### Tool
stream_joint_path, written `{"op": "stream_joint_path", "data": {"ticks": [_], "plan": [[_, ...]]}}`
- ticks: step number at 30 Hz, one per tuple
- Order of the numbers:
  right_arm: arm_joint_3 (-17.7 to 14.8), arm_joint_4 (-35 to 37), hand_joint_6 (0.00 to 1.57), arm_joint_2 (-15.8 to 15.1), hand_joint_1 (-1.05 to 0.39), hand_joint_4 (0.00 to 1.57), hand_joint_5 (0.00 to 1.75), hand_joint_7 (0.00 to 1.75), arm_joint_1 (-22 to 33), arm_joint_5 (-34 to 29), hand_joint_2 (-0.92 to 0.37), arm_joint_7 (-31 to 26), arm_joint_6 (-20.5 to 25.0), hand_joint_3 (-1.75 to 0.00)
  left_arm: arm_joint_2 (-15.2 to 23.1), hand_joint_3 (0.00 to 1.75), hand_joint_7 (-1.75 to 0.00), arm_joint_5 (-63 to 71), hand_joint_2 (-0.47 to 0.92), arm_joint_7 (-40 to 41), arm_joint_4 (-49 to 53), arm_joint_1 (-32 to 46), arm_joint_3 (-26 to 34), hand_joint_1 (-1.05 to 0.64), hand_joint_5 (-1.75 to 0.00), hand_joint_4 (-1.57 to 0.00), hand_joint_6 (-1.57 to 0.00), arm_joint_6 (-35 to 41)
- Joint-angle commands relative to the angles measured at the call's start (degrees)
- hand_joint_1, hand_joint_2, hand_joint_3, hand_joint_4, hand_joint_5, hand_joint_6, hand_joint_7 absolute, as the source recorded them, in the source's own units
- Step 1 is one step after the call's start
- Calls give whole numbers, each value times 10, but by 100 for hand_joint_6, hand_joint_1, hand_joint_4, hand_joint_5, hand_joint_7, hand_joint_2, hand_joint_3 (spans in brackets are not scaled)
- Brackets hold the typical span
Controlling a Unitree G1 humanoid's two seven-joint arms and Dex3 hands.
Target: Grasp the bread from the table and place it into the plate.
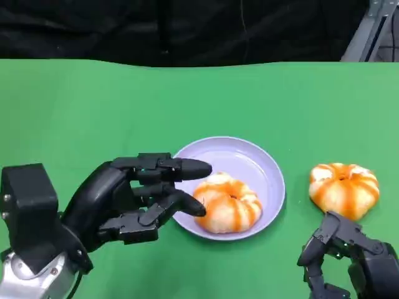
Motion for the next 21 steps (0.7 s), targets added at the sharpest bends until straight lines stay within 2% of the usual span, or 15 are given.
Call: {"op": "stream_joint_path", "data": {"ticks": [1,2,5,12,21], "plan": [[-3,-11,73,-4,-16,81,175,157,5,11,-53,2,6,-117,26,160,-146,-108,52,-23,-106,130,72,14,-168,-97,-94,52],[-3,-11,73,-5,-16,81,175,158,5,11,-53,2,6,-117,26,166,-162,-115,50,-22,-114,141,78,14,-172,-102,-94,59],[-5,-9,73,-8,-16,81,175,158,3,13,-53,4,2,-117,33,174,-173,-149,48,-23,-138,177,96,11,-174,-106,-93,89],[-10,-5,73,-14,-16,82,175,158,3,24,-53,12,1,-117,31,168,-175,-189,49,-40,-152,270,125,4,-175,-105,-92,102],[-13,0,72,-15,-15,82,175,159,3,31,-53,20,-2,-118,24,165,-175,-191,51,-38,-143,277,133,3,-175,-101,-89,103]]}}
